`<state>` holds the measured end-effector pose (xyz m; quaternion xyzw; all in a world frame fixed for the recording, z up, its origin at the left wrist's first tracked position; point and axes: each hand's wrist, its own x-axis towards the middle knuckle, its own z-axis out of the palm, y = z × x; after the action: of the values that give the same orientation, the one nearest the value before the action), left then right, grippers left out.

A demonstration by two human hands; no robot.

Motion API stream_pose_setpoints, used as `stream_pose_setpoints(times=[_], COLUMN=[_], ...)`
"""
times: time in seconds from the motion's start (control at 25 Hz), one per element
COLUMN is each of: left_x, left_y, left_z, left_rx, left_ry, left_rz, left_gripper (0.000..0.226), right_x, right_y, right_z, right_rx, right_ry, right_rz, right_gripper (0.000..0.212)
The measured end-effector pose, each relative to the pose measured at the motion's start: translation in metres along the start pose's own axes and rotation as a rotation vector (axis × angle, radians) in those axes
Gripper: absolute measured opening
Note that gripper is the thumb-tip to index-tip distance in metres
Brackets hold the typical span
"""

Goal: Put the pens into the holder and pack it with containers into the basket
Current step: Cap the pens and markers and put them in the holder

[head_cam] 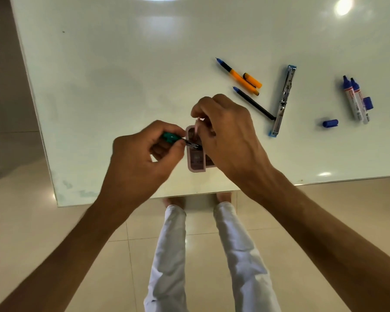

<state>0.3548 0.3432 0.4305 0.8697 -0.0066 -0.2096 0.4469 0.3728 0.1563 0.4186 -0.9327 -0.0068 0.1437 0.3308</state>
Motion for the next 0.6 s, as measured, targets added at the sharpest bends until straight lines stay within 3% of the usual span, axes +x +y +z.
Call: stream_pose_setpoints(times=[0.2,0.44,0.6], left_x=[0.021,0.034,0.033], left_y=[-0.004,-0.003,-0.002], left_z=[0.020,0.014,0.009], left_rx=[0.094,0.066,0.035], left_ry=[-0.100,-0.091,-0.030], left_rz=[-0.029,-0.132,-0.132], left_gripper=[0.024,0.025,0.021], right_x=[-0.004,0.012,0.026], right_y=[0.009,0.061,0.126], right_z=[0.001,-0.049,-0.063], right_rx=[-0.003,-0.050,-0.191], right_ry=[0.050,0.303,0.161], right_rz=[-0.031,0.103,0.226], right_gripper=[0.015,0.016,0.017])
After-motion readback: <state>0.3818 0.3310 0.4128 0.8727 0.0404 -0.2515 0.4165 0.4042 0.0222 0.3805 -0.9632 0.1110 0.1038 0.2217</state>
